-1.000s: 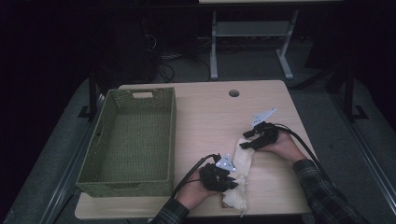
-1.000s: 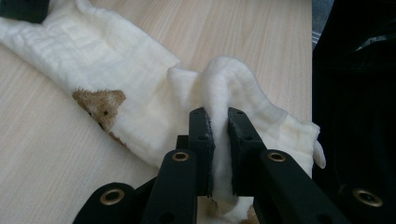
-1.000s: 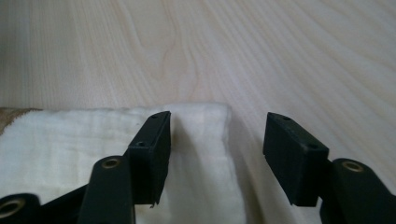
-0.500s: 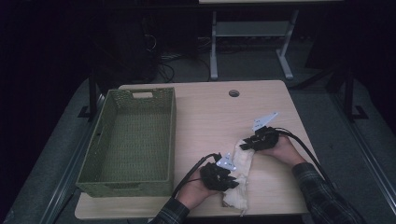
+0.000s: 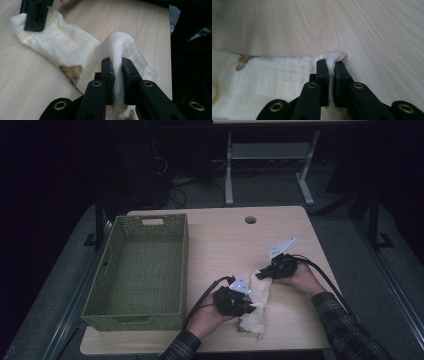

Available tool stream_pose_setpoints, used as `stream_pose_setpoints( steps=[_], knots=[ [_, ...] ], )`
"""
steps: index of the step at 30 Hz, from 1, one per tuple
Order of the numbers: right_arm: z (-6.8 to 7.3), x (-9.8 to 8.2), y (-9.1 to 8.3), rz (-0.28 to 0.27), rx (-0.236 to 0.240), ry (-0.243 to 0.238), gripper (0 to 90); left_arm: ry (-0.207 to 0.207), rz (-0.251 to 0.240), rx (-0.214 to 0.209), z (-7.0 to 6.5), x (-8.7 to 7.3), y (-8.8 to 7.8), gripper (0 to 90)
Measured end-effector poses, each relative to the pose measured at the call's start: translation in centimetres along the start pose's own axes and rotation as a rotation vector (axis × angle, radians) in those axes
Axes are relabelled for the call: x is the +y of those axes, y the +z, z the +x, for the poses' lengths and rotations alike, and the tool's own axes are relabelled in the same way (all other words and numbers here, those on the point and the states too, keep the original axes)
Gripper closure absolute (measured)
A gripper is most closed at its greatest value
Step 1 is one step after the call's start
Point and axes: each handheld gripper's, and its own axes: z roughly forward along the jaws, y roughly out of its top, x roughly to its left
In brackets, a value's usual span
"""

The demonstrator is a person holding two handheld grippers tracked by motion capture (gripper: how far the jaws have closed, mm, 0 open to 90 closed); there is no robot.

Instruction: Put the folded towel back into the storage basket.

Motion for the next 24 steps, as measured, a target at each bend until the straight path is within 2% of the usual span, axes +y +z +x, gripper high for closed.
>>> stream_pose_setpoints(
  steps=[11,18,23,24],
  knots=[
    [0.0,4.3,-2.1,-0.05,-0.005,-0.056,84.7,-0.009,-0.047,0.018,0.4,2.1,-3.6,81.2],
    [-0.2,7.2,-2.9,-0.06,-0.008,-0.099,84.7,-0.002,-0.053,0.045,0.4,3.5,-6.1,81.3],
    [-0.3,9.2,-3.2,-0.064,-0.001,-0.114,84.7,0.003,-0.062,0.061,0.9,4.4,-8.2,81.3],
    [-0.2,9.7,-3.2,-0.065,-0.002,-0.106,84.7,0.006,-0.064,0.059,1.0,4.5,-8.6,81.2]
  ],
)
